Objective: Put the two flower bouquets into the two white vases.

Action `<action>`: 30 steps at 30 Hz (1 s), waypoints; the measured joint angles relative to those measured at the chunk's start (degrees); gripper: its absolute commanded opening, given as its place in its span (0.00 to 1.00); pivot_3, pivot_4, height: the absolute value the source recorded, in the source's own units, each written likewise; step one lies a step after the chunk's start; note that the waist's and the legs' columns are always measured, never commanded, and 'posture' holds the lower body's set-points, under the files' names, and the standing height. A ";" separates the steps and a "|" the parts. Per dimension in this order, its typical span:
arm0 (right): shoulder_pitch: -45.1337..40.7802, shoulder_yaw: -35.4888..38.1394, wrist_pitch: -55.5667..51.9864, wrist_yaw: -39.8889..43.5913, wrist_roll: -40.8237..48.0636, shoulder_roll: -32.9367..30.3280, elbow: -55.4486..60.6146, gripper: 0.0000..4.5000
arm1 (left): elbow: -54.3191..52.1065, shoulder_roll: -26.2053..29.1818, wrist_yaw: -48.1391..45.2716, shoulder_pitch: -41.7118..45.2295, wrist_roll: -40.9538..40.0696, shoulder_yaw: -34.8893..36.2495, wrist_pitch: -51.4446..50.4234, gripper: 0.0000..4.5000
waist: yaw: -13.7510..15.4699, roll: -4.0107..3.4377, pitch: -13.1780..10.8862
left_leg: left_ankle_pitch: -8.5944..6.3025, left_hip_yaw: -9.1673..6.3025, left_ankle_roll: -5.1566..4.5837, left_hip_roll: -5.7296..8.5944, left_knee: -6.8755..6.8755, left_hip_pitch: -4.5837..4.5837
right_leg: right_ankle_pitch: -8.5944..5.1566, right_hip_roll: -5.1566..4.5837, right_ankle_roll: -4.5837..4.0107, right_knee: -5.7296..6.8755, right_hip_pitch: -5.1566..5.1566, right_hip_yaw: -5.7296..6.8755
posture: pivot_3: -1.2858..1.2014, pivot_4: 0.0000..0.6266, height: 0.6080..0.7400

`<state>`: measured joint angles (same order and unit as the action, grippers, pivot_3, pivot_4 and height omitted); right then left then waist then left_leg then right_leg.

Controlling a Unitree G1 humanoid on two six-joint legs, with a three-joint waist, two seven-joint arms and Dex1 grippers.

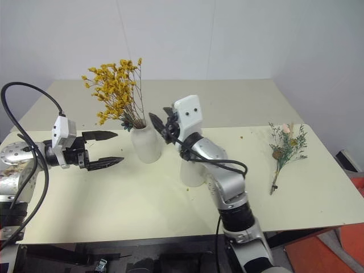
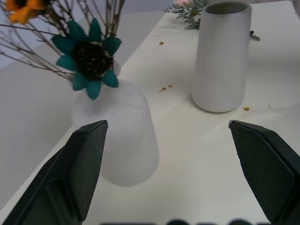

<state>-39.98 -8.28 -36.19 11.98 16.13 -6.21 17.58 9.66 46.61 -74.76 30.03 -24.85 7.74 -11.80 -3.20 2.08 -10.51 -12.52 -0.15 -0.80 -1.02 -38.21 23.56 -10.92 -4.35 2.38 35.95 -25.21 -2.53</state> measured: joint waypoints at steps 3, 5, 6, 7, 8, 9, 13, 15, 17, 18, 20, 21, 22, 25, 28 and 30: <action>-2.33 3.66 -7.37 -0.82 2.23 -2.18 3.45 0.57 | -0.32 -1.43 -0.39 0.83 0.00 -1.54 -0.32 1.00 | 0.25 0.00 0.00 | 0.00 0.00 0.00 -0.01 0.00 0.00 | 0.00 0.02 0.00 0.02 -0.02 0.00 | 0.52 0.24 1.00; -5.58 6.80 -13.58 -2.40 3.24 -3.80 6.51 0.57 | -1.19 -2.18 -0.79 0.86 -0.18 -2.55 -1.25 1.00 | 0.29 0.00 0.00 | 0.00 0.00 0.00 -0.03 0.00 0.01 | 0.00 0.04 -0.01 0.02 -0.02 0.00 | 0.52 0.24 1.00; -7.47 8.10 -16.82 -3.31 3.27 -4.90 6.99 0.57 | -1.94 -2.44 -1.00 0.86 -0.42 -2.98 -1.56 1.00 | 0.38 0.00 0.00 | 0.00 0.00 0.00 -0.02 0.00 0.01 | 0.00 0.03 -0.01 0.02 -0.01 0.00 | 0.52 0.24 1.00; -10.04 10.47 -22.61 -4.59 3.37 -7.01 7.84 0.57 | -3.40 -2.84 -1.30 0.93 -0.83 -3.79 -2.27 1.00 | 0.62 0.00 0.00 | 0.00 0.00 0.00 -0.01 -0.01 0.01 | 0.00 0.01 -0.01 0.00 0.00 0.00 | 0.52 0.24 1.00; -11.07 11.60 -25.53 -4.78 3.52 -8.65 8.13 0.57 | -4.29 -3.14 -1.40 0.93 -1.14 -4.24 -2.53 1.00 | 0.69 0.00 0.00 | 0.00 0.01 0.00 0.00 -0.01 0.01 | 0.00 0.00 -0.01 -0.02 0.01 0.00 | 0.52 0.24 1.00; -12.17 13.12 -30.02 -4.67 3.88 -11.63 8.51 0.57 | -5.65 -3.54 -1.53 0.93 -1.45 -4.88 -3.22 1.00 | 0.96 0.00 0.00 | 0.00 0.00 0.00 0.00 -0.01 0.04 | 0.00 -0.02 -0.01 -0.06 0.05 0.03 | 0.52 0.24 1.00; -12.71 16.78 -42.26 -3.33 4.79 -19.84 8.97 0.57 | -9.16 -4.57 -1.74 0.89 -2.00 -7.02 -3.86 1.00 | 1.26 0.01 0.00 | 0.00 0.02 -0.01 0.05 -0.01 0.15 | -0.01 -0.06 -0.01 -0.19 0.04 0.02 | 0.52 0.24 1.00; -11.41 18.38 -45.47 -2.95 4.82 -22.96 9.26 0.57 | -10.71 -5.00 -1.80 0.83 -1.72 -8.54 -3.77 1.00 | 1.21 0.01 0.00 | 0.00 0.01 -0.01 0.04 0.00 0.17 | -0.02 -0.04 0.00 -0.22 0.03 0.03 | 0.52 0.24 1.00; -9.21 20.41 -49.13 -2.64 4.53 -25.61 9.22 0.57 | -12.77 -5.45 -2.19 0.38 -1.45 -10.30 -3.51 1.00 | 1.17 0.00 0.00 | 0.00 0.02 -0.01 0.06 0.00 0.20 | -0.02 -0.05 0.01 -0.23 0.02 0.02 | 0.52 0.24 1.00; -8.42 21.40 -51.40 -2.54 4.28 -26.40 9.15 0.57 | -13.66 -5.96 -2.22 0.32 -1.43 -11.08 -3.62 1.00 | 1.13 0.00 0.00 | 0.00 0.02 -0.01 0.06 -0.01 0.20 | -0.02 -0.05 0.01 -0.22 0.02 0.00 | 0.52 0.24 1.00; -7.63 23.17 -54.37 -2.36 4.35 -27.67 8.96 0.57 | -15.35 -7.51 -2.20 0.37 -1.72 -12.51 -4.38 1.00 | 0.95 0.00 0.00 | 0.00 0.03 -0.01 0.07 -0.01 0.19 | -0.02 -0.04 0.02 -0.21 0.03 -0.03 | 0.52 0.24 1.00; -7.15 23.78 -55.06 -2.32 4.38 -28.47 8.76 0.57 | -15.91 -8.19 -2.22 0.40 -1.90 -13.20 -4.66 1.00 | 0.94 0.00 0.00 | 0.00 0.03 -0.01 0.06 -0.01 0.17 | -0.03 -0.04 0.03 -0.21 0.04 -0.03 | 0.52 0.24 1.00; -6.08 24.42 -55.58 -2.17 4.54 -30.07 8.20 0.57 | -16.41 -9.05 -2.27 0.47 -1.95 -14.36 -4.77 1.00 | 0.98 0.00 0.00 | 0.00 0.02 -0.02 0.06 -0.02 0.17 | -0.07 -0.03 0.10 -0.21 0.05 -0.02 | 0.52 0.24 1.00; -2.42 25.04 -55.84 -1.56 6.40 -35.02 4.89 0.57 | -16.22 -10.36 -2.35 0.86 -1.72 -16.25 -4.73 1.00 | 0.98 0.00 0.00 | 0.02 0.03 -0.05 0.07 -0.06 0.17 | -0.13 -0.03 0.19 -0.22 0.07 -0.03 | 0.52 0.24 1.00; 1.25 24.70 -55.84 -0.16 10.46 -40.36 1.31 0.57 | -15.04 -11.74 -1.95 2.16 -0.78 -17.16 -4.69 1.00 | 0.96 -0.01 -0.01 | 0.03 0.04 -0.06 0.08 -0.09 0.17 | -0.16 -0.03 0.24 -0.23 0.08 -0.07 | 0.52 0.24 1.00; 3.62 24.52 -55.85 0.50 14.71 -44.50 -0.59 0.57 | -14.62 -12.73 -1.87 3.40 -0.10 -17.87 -4.68 1.00 | 0.92 -0.01 -0.01 | 0.03 0.05 -0.06 0.07 -0.09 0.17 | -0.17 -0.02 0.26 -0.25 0.09 -0.09 | 0.52 0.24 1.00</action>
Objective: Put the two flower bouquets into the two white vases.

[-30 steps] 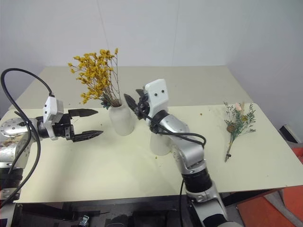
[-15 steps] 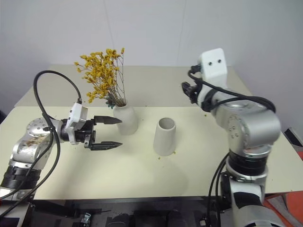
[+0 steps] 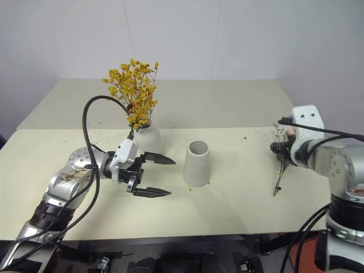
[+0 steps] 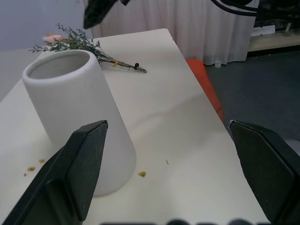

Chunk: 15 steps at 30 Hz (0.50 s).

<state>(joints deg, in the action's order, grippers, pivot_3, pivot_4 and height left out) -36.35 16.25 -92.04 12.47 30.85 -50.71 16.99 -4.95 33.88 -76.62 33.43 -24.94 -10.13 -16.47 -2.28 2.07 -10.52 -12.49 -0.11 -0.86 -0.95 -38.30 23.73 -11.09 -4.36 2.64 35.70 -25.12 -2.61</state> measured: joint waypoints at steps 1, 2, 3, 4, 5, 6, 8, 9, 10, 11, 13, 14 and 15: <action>1.06 -0.05 0.00 -0.01 2.00 -1.84 -0.85 0.57 | 0.00 -0.18 -0.05 0.08 0.07 -0.10 -0.03 1.00 | -0.14 0.00 0.00 | 0.00 0.02 0.00 0.00 0.01 0.00 | 0.00 0.00 0.00 -0.02 0.00 -0.03 | 0.52 0.24 1.00; 1.70 -0.05 0.00 -0.06 3.59 -3.04 -1.85 0.57 | 0.00 -0.24 -0.16 0.05 0.08 -0.15 -0.06 1.00 | -0.24 0.00 0.00 | 0.00 0.03 0.00 -0.01 0.01 0.00 | 0.00 0.01 0.00 -0.02 0.00 -0.05 | 0.52 0.24 1.00; 1.98 -0.05 0.00 -0.15 4.98 -3.90 -2.98 0.57 | -0.02 -0.39 -0.35 -0.01 0.07 -0.17 -0.06 1.00 | -0.34 0.00 0.00 | 0.00 0.04 0.00 -0.01 0.01 -0.01 | 0.00 0.01 0.00 -0.02 0.00 -0.08 | 0.52 0.24 1.00; 2.03 -0.05 0.00 -0.33 6.24 -4.47 -4.01 0.57 | -0.21 -0.59 -0.41 -0.24 -0.07 -0.12 -0.02 1.00 | -0.38 0.00 0.00 | 0.00 0.06 0.00 -0.01 0.01 -0.03 | -0.03 0.02 0.05 -0.02 0.00 -0.11 | 0.52 0.24 1.00; 2.04 -0.04 0.00 -0.60 7.10 -4.84 -4.77 0.57 | -0.57 -0.85 -0.27 -0.79 -0.32 0.02 0.16 1.00 | -0.37 0.00 0.00 | 0.00 0.07 0.00 -0.01 0.01 -0.05 | -0.06 0.03 0.11 -0.02 0.00 -0.12 | 0.52 0.24 1.00; 2.05 -0.05 0.00 -0.95 7.86 -5.18 -5.51 0.57 | -0.88 -1.11 0.40 -1.45 -0.43 0.23 0.51 1.00 | -0.33 0.00 0.00 | 0.00 0.07 0.00 -0.02 0.01 -0.06 | -0.08 0.03 0.13 -0.01 0.01 -0.12 | 0.52 0.24 1.00; 1.99 -0.04 0.00 -1.67 8.87 -5.42 -6.34 0.57 | -0.82 -1.02 2.46 -1.77 0.01 1.51 0.73 1.00 | -0.20 0.00 0.00 | 0.00 0.06 0.00 -0.02 0.00 -0.04 | -0.08 0.04 0.15 -0.01 0.00 -0.12 | 0.52 0.24 1.00; 1.80 -0.02 0.00 -2.27 9.57 -5.42 -6.45 0.57 | -0.74 -0.35 3.33 -1.63 0.02 3.00 1.19 1.00 | -0.21 0.00 0.00 | 0.00 0.06 0.00 -0.02 0.00 -0.04 | -0.09 0.04 0.15 -0.01 0.00 -0.13 | 0.52 0.24 1.00; 1.76 0.01 0.00 -2.74 10.07 -5.40 -6.50 0.57 | -0.57 0.30 3.69 -1.22 -0.08 4.42 1.32 1.00 | -0.21 0.00 0.00 | 0.00 0.06 0.00 -0.02 0.00 -0.04 | -0.09 0.04 0.16 -0.01 0.00 -0.13 | 0.52 0.24 1.00; 1.69 0.02 0.00 -3.22 10.64 -5.16 -6.50 0.57 | -0.30 1.14 3.97 -0.30 -0.55 6.34 1.37 1.00 | -0.18 0.00 0.00 | 0.00 0.05 0.00 -0.02 0.00 -0.01 | -0.09 0.05 0.16 -0.03 -0.01 -0.12 | 0.52 0.24 1.00; 1.66 -0.01 0.00 -4.11 11.18 -4.15 -6.48 0.57 | -0.27 2.30 3.88 1.44 -1.79 9.01 1.63 1.00 | -0.11 0.00 0.00 | 0.00 0.06 0.00 -0.01 0.00 0.00 | -0.09 0.02 0.17 -0.05 -0.01 -0.12 | 0.52 0.24 1.00; 1.66 -0.10 0.00 -4.77 11.66 -3.19 -6.46 0.57 | -0.58 3.12 3.78 2.62 -2.30 10.19 1.66 1.00 | -0.06 0.00 0.00 | 0.00 0.07 0.00 0.01 0.00 0.01 | -0.09 0.00 0.18 -0.07 0.00 -0.12 | 0.52 0.24 1.00; 1.66 -0.20 0.00 -5.11 11.84 -2.78 -6.46 0.57 | -0.96 3.53 3.72 2.91 -2.47 10.45 1.43 1.00 | -0.02 0.00 0.00 | 0.00 0.07 0.00 0.02 -0.01 0.01 | -0.09 -0.01 0.19 -0.10 0.01 -0.12 | 0.52 0.24 1.00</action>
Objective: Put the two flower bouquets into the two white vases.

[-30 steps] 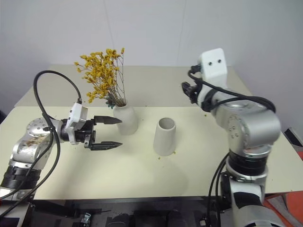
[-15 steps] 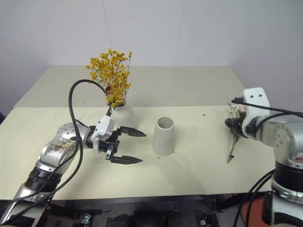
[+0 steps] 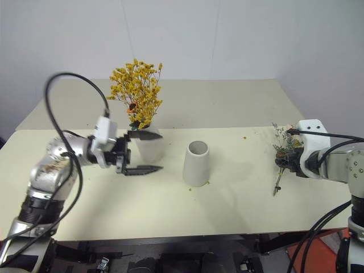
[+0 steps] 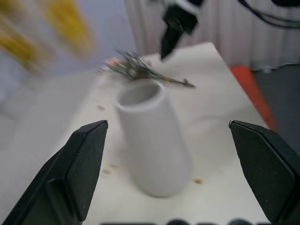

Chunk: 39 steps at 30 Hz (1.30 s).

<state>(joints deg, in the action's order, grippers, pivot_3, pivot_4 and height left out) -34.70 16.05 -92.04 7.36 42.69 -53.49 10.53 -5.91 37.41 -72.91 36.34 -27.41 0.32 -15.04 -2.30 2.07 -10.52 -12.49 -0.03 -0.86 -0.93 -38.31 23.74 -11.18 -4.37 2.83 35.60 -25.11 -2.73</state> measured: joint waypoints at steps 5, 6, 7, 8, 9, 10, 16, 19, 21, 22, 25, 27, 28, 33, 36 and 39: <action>0.01 -0.20 0.00 -1.97 0.50 1.05 -0.01 0.57 | -6.57 5.76 0.36 2.74 -2.09 -2.75 -11.77 1.00 | 0.05 0.01 -0.01 | 0.00 -0.03 0.00 0.00 0.00 0.08 | 0.02 0.01 0.04 -0.11 -0.01 0.02 | 0.52 0.24 1.00; 0.05 -0.18 0.00 -2.35 0.47 1.05 0.03 0.57 | -7.83 6.32 0.85 4.12 -2.01 -3.50 -13.62 1.00 | 0.20 0.01 -0.01 | 0.00 -0.03 0.00 0.00 0.00 0.08 | 0.02 0.00 0.05 -0.12 0.00 0.02 | 0.52 0.24 1.00; 0.09 -0.17 0.00 -2.58 0.44 1.10 0.11 0.57 | -8.98 6.33 1.16 5.28 -1.96 -4.12 -14.48 1.00 | 0.29 0.01 -0.01 | 0.00 -0.02 0.00 0.00 0.00 0.08 | 0.03 0.00 0.07 -0.15 0.02 0.03 | 0.52 0.24 1.00; 0.19 -0.07 0.00 -2.81 0.40 1.25 0.22 0.57 | -9.98 6.22 1.28 6.28 -1.91 -4.89 -14.91 1.00 | 0.32 0.01 -0.01 | 0.00 -0.02 0.00 0.00 0.00 0.08 | 0.04 0.01 0.10 -0.20 0.04 0.02 | 0.52 0.24 1.00; 0.35 0.14 0.00 -3.05 0.37 1.54 0.30 0.57 | -10.71 5.93 1.23 7.07 -1.86 -5.81 -14.91 1.00 | 0.32 0.01 0.00 | 0.00 -0.02 0.00 0.00 0.00 0.06 | 0.05 0.01 0.10 -0.23 0.06 0.03 | 0.52 0.24 1.00; 0.53 0.25 0.00 -3.30 0.37 1.84 0.34 0.57 | -11.11 5.55 1.12 7.57 -1.84 -6.60 -14.91 1.00 | 0.31 0.01 0.00 | 0.00 -0.01 0.00 0.00 0.00 0.06 | 0.06 0.01 0.11 -0.25 0.06 0.02 | 0.52 0.24 1.00; 3.69 1.65 0.00 -5.42 0.74 3.29 0.69 0.57 | -7.32 3.39 -1.24 13.45 3.25 -13.75 -12.27 1.00 | 0.36 0.00 0.00 | 0.00 -0.01 0.00 0.01 0.00 0.07 | 0.07 0.03 0.11 -0.24 0.07 0.02 | 0.52 0.24 1.00; 3.88 2.38 0.00 -6.08 1.35 3.36 0.59 0.57 | -3.92 2.59 -2.77 15.62 7.06 -16.67 -9.73 1.00 | 0.18 -0.01 0.00 | 0.00 0.01 0.00 0.01 0.00 0.06 | 0.08 0.03 0.11 -0.26 0.07 -0.01 | 0.52 0.24 1.00; 3.45 1.76 0.00 -6.18 1.39 3.19 -0.18 0.57 | -1.39 1.67 -3.57 15.79 8.37 -18.03 -8.68 1.00 | -0.02 -0.01 0.00 | 0.00 0.01 0.00 0.00 0.00 0.06 | 0.08 0.04 0.11 -0.25 0.06 -0.01 | 0.52 0.24 1.00; 2.87 0.85 0.00 -6.18 1.21 3.12 -1.05 0.57 | -0.37 1.17 -4.14 15.79 8.63 -18.28 -8.44 1.00 | -0.13 -0.01 0.00 | 0.00 0.01 0.00 -0.01 0.00 0.06 | 0.09 0.04 0.10 -0.25 0.06 -0.01 | 0.52 0.24 1.00; -0.05 -1.06 0.00 -6.21 -0.90 3.49 -4.86 0.57 | 1.06 -0.26 -5.88 16.11 9.09 -18.45 -6.79 1.00 | -0.14 -0.01 0.00 | 0.00 0.01 0.00 -0.01 0.00 0.07 | 0.10 0.04 0.09 -0.25 0.05 -0.01 | 0.52 0.24 1.00; -1.48 -1.91 0.00 -5.91 -2.70 3.60 -7.06 0.57 | 1.56 -0.77 -6.65 16.87 9.19 -18.46 -6.03 1.00 | -0.01 -0.01 0.00 | 0.00 0.01 -0.01 0.00 0.00 0.07 | 0.10 0.04 0.08 -0.26 0.05 -0.01 | 0.52 0.24 1.00; -2.17 -2.45 0.01 -5.30 -3.75 3.72 -8.60 0.57 | 1.83 -0.96 -6.83 17.13 9.28 -18.44 -5.56 1.00 | 0.03 -0.02 0.00 | 0.00 0.01 -0.01 0.00 0.00 0.07 | 0.13 0.03 0.04 -0.28 0.05 -0.01 | 0.52 0.24 1.00; -2.77 -7.08 1.20 -1.69 -8.36 3.74 -15.53 0.57 | 2.29 -1.76 -7.35 17.14 9.40 -18.44 -4.66 1.00 | 0.05 -0.02 0.00 | 0.00 0.02 -0.01 0.02 0.00 0.12 | 0.28 0.01 -0.15 -0.35 0.06 -0.02 | 0.52 0.24 1.00; -3.90 -9.82 3.10 0.85 -10.72 3.69 -19.48 0.57 | 2.24 -1.81 -7.38 16.97 9.40 -18.41 -4.67 1.00 | -0.06 -0.02 0.00 | 0.00 0.03 -0.01 0.03 0.00 0.12 | 0.29 0.00 -0.11 -0.36 0.06 -0.02 | 0.52 0.24 1.00; -6.19 -12.51 4.89 4.26 -12.80 3.26 -24.36 0.57 | 1.92 -1.84 -7.36 16.54 9.38 -18.37 -4.67 1.00 | -0.16 -0.02 -0.01 | 0.00 0.03 -0.01 0.02 0.00 0.10 | 0.29 0.01 -0.09 -0.34 0.06 -0.02 | 0.52 0.24 1.00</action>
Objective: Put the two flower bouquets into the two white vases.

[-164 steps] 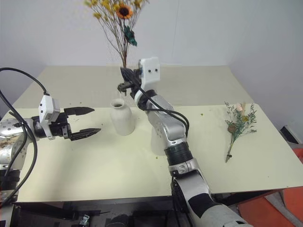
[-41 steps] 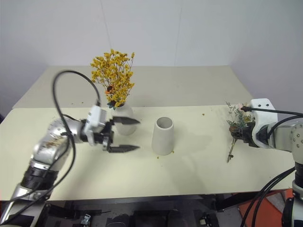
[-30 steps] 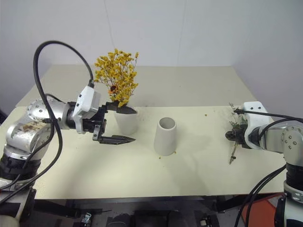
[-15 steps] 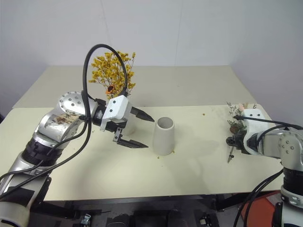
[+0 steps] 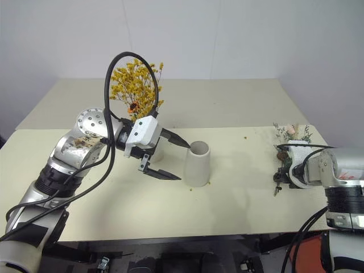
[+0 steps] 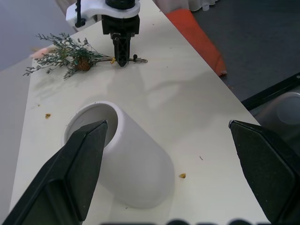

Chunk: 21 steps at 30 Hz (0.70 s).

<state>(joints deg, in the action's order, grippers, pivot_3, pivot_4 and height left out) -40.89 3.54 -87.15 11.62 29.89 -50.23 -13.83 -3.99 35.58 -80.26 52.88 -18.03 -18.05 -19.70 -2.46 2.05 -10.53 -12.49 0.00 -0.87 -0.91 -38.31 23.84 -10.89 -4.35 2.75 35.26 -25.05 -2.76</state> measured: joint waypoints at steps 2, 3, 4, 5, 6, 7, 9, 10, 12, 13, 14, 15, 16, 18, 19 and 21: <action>-1.97 -1.48 1.01 2.52 -1.44 -0.63 -3.19 0.57 | -0.18 0.01 0.05 -0.36 0.00 0.04 0.00 1.00 | 0.01 0.00 0.00 | 0.00 0.00 0.00 0.00 0.00 0.00 | 0.00 0.00 0.01 0.01 0.00 0.00 | 0.52 0.24 1.00; -3.05 -2.29 1.44 3.84 -1.87 -1.12 -4.90 0.57 | -0.30 0.05 0.07 -0.65 0.00 0.10 0.00 1.00 | 0.01 0.00 0.00 | 0.00 0.00 0.00 0.00 0.00 -0.01 | 0.00 0.00 0.00 0.00 0.00 0.00 | 0.52 0.24 1.00; -4.26 -2.91 1.84 5.41 -2.34 -1.51 -6.81 0.57 | -0.39 0.06 0.12 -1.07 -0.01 0.17 0.00 1.00 | 0.00 -0.01 0.00 | 0.00 0.01 0.00 0.00 0.00 -0.01 | 0.01 0.00 0.00 0.00 0.00 0.00 | 0.52 0.24 1.00; -5.26 -3.19 2.13 6.76 -2.79 -1.80 -8.39 0.57 | -0.46 0.07 0.17 -1.43 0.00 0.19 0.00 1.00 | 0.01 -0.01 0.00 | 0.00 0.01 0.00 0.00 0.00 0.00 | 0.02 0.00 -0.02 -0.01 0.00 0.00 | 0.52 0.24 1.00; -6.12 -3.91 2.46 8.26 -3.22 -2.30 -9.78 0.57 | -0.52 0.07 0.27 -1.67 0.00 0.19 -0.01 1.00 | 0.03 -0.01 0.00 | 0.00 0.00 0.00 0.00 0.00 0.00 | 0.02 0.00 -0.03 -0.01 0.00 0.00 | 0.52 0.24 1.00; -6.74 -4.77 2.92 9.53 -3.83 -2.67 -10.77 0.57 | -0.60 0.08 0.36 -1.77 0.00 0.22 -0.01 1.00 | 0.05 -0.01 0.00 | 0.00 0.00 0.00 0.00 0.00 0.00 | 0.02 0.00 -0.03 -0.01 0.00 0.00 | 0.52 0.24 1.00; -7.78 -6.94 3.45 12.23 -4.71 -3.26 -12.48 0.57 | -0.81 0.07 0.58 -1.78 -0.01 0.32 -0.01 1.00 | 0.05 -0.01 0.00 | 0.00 0.01 0.00 0.00 0.00 0.00 | 0.02 -0.01 -0.04 -0.02 0.00 0.00 | 0.52 0.24 1.00; -7.87 -7.83 3.60 13.73 -5.02 -3.47 -12.99 0.57 | -0.93 0.08 0.72 -1.80 0.00 0.41 -0.01 1.00 | 0.06 -0.01 0.00 | 0.00 0.00 0.00 0.00 0.00 0.00 | 0.03 -0.01 -0.04 -0.03 0.00 0.00 | 0.52 0.24 1.00; -7.89 -10.70 4.10 16.95 -5.69 -3.81 -13.60 0.57 | -1.08 0.07 0.88 -2.02 -0.04 0.76 -0.01 1.00 | 0.05 -0.01 0.00 | 0.00 0.01 0.00 0.01 0.00 0.01 | 0.04 -0.01 -0.06 -0.02 0.00 0.00 | 0.52 0.24 1.00; -7.89 -11.71 4.27 18.04 -6.06 -3.85 -13.74 0.53 | -1.09 0.07 0.89 -2.08 -0.05 0.81 -0.01 1.00 | 0.05 -0.01 0.00 | 0.00 0.01 0.00 0.01 0.00 0.00 | 0.04 -0.01 -0.05 -0.01 0.00 0.00 | 0.52 0.24 1.00; -7.89 -12.48 4.39 19.02 -6.31 -3.88 -13.88 0.48 | -1.10 0.07 0.89 -2.09 -0.06 0.87 -0.01 1.00 | 0.03 -0.01 0.00 | 0.00 0.01 0.00 0.01 -0.01 0.00 | 0.04 -0.01 -0.05 0.00 0.00 0.00 | 0.52 0.24 1.00; -7.98 -12.92 4.70 20.03 -6.80 -4.00 -14.16 0.44 | -1.11 0.07 0.90 -2.09 -0.06 0.92 -0.01 1.00 | 0.02 -0.01 0.00 | 0.00 0.01 0.00 0.00 -0.01 0.00 | 0.04 0.00 -0.05 0.00 0.00 0.00 | 0.52 0.24 1.00; -8.06 -13.20 4.97 20.86 -7.24 -4.11 -14.60 0.36 | -1.12 0.07 0.89 -2.11 -0.06 1.03 0.00 1.00 | 0.03 -0.01 0.00 | 0.00 0.00 0.00 0.00 -0.02 -0.01 | 0.04 0.00 -0.05 0.01 0.00 0.00 | 0.52 0.24 1.00; -8.20 -13.76 5.53 21.95 -8.15 -4.20 -15.14 0.23 | -1.12 0.08 0.89 -2.13 -0.06 1.18 0.02 1.00 | 0.03 -0.01 0.00 | 0.00 0.00 0.00 0.00 -0.04 -0.01 | 0.03 0.00 -0.04 0.04 0.00 0.00 | 0.52 0.24 1.00; -8.35 -13.90 5.88 22.49 -8.54 -4.20 -15.67 0.15 | -1.12 0.07 0.88 -2.13 -0.06 1.18 0.09 1.00 | 0.02 -0.01 0.00 | 0.00 0.00 0.00 0.00 -0.06 -0.01 | 0.03 0.00 -0.03 0.05 0.00 0.00 | 0.52 0.24 1.00; -8.47 -13.93 6.68 23.33 -9.46 -4.19 -16.56 0.01 | -1.12 0.08 0.86 -2.13 -0.06 1.19 0.37 1.00 | 0.02 -0.01 0.00 | 0.00 0.00 0.00 0.00 -0.10 -0.02 | 0.03 0.01 -0.04 0.07 0.01 0.00 | 0.52 0.24 1.00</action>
<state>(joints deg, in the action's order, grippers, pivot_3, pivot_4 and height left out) -49.36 -10.39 -80.47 34.95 20.43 -54.43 -30.39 -5.11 35.65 -79.41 50.75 -18.09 -16.86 -19.33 -2.44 2.04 -10.53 -12.49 0.00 -0.87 -0.91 -38.41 23.82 -10.86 -4.35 2.71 35.33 -25.04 -2.76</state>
